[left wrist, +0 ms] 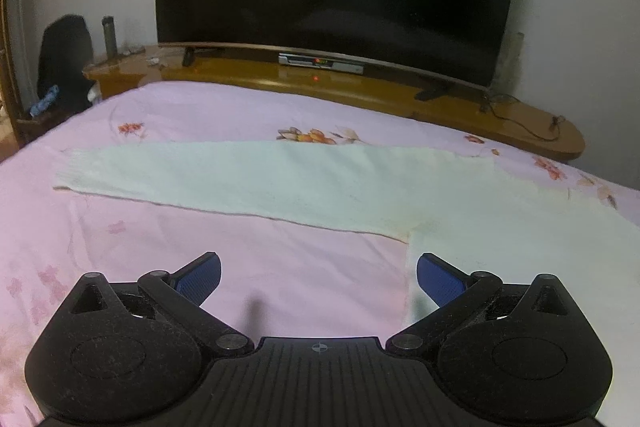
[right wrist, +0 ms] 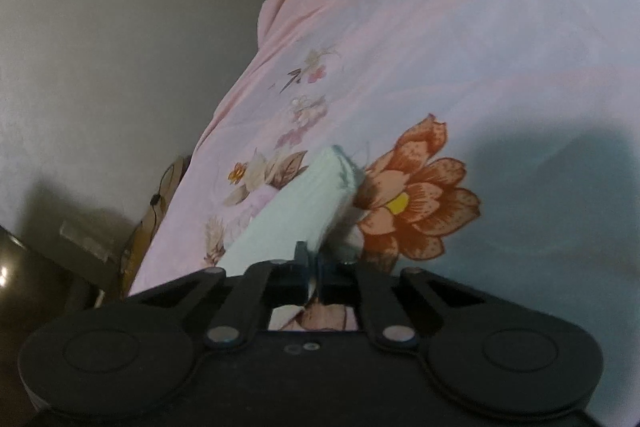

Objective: Fold small clothes

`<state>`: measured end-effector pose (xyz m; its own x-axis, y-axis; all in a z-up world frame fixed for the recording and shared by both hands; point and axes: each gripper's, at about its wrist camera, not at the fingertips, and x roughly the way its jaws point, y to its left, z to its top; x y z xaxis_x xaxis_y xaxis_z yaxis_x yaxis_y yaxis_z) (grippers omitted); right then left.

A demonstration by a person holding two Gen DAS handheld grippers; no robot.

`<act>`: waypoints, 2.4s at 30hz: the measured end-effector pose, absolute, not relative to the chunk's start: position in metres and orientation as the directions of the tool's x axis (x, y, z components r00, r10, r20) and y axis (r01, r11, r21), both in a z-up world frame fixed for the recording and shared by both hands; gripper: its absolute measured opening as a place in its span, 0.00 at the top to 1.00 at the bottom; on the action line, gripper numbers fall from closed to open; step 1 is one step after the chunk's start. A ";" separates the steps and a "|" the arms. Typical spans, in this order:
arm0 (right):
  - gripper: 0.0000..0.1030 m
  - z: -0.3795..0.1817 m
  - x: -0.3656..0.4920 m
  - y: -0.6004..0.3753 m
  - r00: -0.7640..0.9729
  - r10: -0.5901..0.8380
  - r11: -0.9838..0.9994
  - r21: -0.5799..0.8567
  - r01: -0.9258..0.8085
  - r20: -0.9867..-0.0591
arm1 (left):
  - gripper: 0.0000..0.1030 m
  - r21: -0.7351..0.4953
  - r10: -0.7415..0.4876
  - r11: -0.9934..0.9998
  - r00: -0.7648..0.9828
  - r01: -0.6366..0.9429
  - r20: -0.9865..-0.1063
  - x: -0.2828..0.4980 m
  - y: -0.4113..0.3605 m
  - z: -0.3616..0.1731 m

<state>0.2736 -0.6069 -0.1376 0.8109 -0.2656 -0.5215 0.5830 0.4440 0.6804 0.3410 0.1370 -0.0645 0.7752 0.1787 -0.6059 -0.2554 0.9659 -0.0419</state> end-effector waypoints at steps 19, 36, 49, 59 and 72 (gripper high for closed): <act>0.96 -0.080 0.412 -0.266 0.829 0.245 0.955 0.275 -0.115 -0.502 | 0.00 0.089 0.312 0.939 0.711 -0.333 -0.631 0.320 0.176 -0.075; 0.65 -0.072 0.335 -0.311 0.847 0.156 0.965 0.260 -0.021 -0.509 | 0.62 -0.350 -0.315 0.932 0.673 0.088 -0.669 0.420 0.010 -0.084; 0.65 -0.083 0.285 -0.360 0.858 0.067 0.946 0.306 0.108 -0.510 | 0.96 -0.447 -0.369 0.894 0.601 0.021 -0.709 0.473 -0.033 -0.117; 0.65 -0.088 0.305 -0.366 0.856 0.091 0.938 0.332 0.098 -0.509 | 0.96 -0.396 -0.290 0.918 0.735 0.032 -0.612 0.468 0.058 -0.068; 0.65 -0.100 0.349 -0.348 0.842 0.151 0.922 0.382 0.069 -0.517 | 0.96 -0.380 -0.225 0.924 0.733 -0.050 -0.642 0.471 0.121 -0.094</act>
<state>0.3486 -0.3475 -0.1000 0.8422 0.1513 -0.5175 0.0693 0.9215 0.3821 0.4706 0.1205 -0.0936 0.7326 -0.2249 -0.6425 -0.0498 0.9236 -0.3802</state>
